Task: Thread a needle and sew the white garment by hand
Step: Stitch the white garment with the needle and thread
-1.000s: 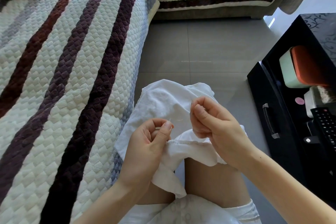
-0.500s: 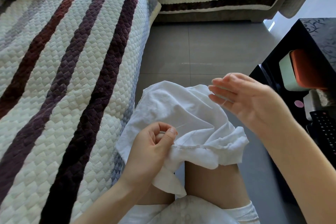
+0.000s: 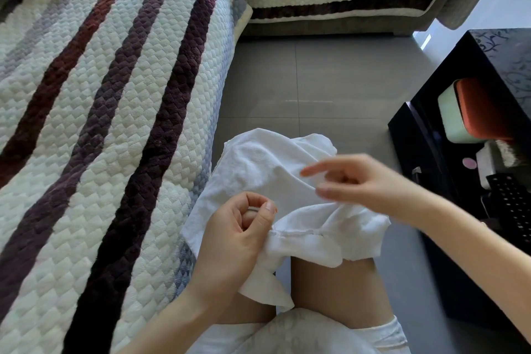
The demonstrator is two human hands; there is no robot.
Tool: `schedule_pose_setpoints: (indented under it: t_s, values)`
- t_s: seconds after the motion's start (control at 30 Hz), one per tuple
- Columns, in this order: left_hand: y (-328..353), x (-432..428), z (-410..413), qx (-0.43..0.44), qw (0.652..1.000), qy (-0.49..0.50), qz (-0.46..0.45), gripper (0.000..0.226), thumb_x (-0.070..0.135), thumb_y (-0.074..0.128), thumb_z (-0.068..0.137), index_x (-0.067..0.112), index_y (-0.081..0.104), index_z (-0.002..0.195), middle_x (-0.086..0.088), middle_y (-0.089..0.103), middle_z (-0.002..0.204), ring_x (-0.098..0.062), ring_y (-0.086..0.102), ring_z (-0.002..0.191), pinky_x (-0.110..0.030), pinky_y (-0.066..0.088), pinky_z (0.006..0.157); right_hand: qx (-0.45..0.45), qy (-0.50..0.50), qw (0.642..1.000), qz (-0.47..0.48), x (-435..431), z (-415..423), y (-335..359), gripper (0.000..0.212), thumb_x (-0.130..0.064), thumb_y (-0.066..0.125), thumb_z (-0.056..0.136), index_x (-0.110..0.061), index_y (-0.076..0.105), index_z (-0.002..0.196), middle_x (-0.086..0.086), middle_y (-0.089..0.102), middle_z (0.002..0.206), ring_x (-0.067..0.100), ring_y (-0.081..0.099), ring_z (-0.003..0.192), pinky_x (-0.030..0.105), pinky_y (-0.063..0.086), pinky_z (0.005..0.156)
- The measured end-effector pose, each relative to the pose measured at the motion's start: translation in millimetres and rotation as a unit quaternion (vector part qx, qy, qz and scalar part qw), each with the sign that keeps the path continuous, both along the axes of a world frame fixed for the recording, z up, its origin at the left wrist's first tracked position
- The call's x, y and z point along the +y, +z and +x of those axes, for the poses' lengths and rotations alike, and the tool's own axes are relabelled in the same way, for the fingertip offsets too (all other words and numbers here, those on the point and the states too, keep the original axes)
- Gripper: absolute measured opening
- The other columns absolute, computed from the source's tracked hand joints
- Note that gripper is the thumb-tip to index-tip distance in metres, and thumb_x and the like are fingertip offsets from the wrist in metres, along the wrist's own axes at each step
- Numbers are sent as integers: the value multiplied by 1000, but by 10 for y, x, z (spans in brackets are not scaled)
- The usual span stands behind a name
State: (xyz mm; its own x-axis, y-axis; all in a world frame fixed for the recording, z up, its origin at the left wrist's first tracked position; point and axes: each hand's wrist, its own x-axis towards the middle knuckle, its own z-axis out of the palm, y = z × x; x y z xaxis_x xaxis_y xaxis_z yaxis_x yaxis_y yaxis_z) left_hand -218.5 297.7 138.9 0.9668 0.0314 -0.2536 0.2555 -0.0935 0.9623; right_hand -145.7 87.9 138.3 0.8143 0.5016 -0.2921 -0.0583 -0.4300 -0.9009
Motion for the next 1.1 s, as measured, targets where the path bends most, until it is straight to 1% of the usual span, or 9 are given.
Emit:
schedule_pose_setpoints:
  t_s: [0.1, 0.17, 0.33, 0.47, 0.6, 0.73, 0.83, 0.97, 1.1]
  values:
    - [28, -10, 8, -4, 1000, -7, 5, 14, 18, 58, 89, 11, 61, 78, 10, 49, 46, 0, 42, 43, -12, 36, 45, 19, 112, 992, -52, 118, -153, -79, 23, -29, 62, 91, -31, 67, 113, 4, 35, 62, 9, 36, 59, 21, 31, 59]
    - [33, -9, 7, -3, 1000, -8, 9, 13, 18, 58, 89, 11, 61, 78, 10, 49, 44, 0, 42, 42, -12, 35, 44, 6, 145, 987, -66, 136, -180, -88, 15, -29, 61, 92, -27, 70, 104, 8, 44, 64, 10, 40, 61, 23, 34, 61]
    - [43, 2, 16, -2, 1000, -6, 11, 14, 18, 58, 89, 12, 60, 77, 11, 44, 43, -1, 36, 41, -12, 32, 42, 14, 90, 996, 4, 97, -166, -22, 12, -27, 65, 89, -25, 72, 79, 12, 60, 66, 11, 48, 59, 21, 40, 57]
    - [37, 8, 19, 0, 1000, -8, 5, 14, 19, 58, 89, 12, 60, 78, 11, 43, 44, -2, 36, 41, -12, 33, 42, 16, 40, 997, 59, 52, -140, 41, 14, -34, 68, 83, -23, 75, 77, 6, 70, 75, 16, 59, 73, 23, 46, 71]
    - [35, 9, 23, 7, 1000, -8, -3, 13, 20, 59, 87, 11, 61, 78, 7, 48, 49, -2, 41, 45, -12, 36, 44, 37, 19, 993, 114, 23, -118, 114, 17, -26, 65, 82, -24, 72, 67, -10, 52, 56, 5, 42, 54, 14, 34, 55]
    - [42, 15, 24, 16, 1000, -12, -7, 13, 18, 58, 88, 10, 62, 77, 0, 52, 55, -6, 45, 51, -11, 38, 47, 68, -74, 973, 210, -19, -17, 226, 10, -21, 77, 69, -17, 70, 64, -6, 32, 51, 9, 23, 48, 18, 21, 48]
    - [46, 7, 23, 18, 1000, -13, -18, 15, 16, 57, 88, 10, 62, 76, -4, 52, 60, -8, 46, 54, -11, 39, 48, 84, -134, 952, 261, -33, 103, 323, 8, -19, 74, 67, -14, 68, 63, -7, 27, 48, 7, 19, 45, 17, 21, 44]
    - [42, 3, 21, 17, 999, -23, -18, 15, 15, 57, 89, 12, 62, 74, 6, 54, 55, -2, 49, 54, -9, 40, 52, 99, -159, 942, 280, 18, 214, 387, 13, -16, 62, 76, -14, 67, 64, -10, 26, 47, 5, 19, 42, 18, 17, 43]
    - [36, 50, 6, 9, 999, -46, -26, 27, 40, 71, 78, 16, 64, 68, 9, 57, 58, -2, 53, 59, -8, 42, 60, 105, -177, 941, 270, 22, 265, 419, 12, -18, 61, 74, -14, 66, 64, -9, 22, 49, 6, 17, 43, 19, 15, 42]
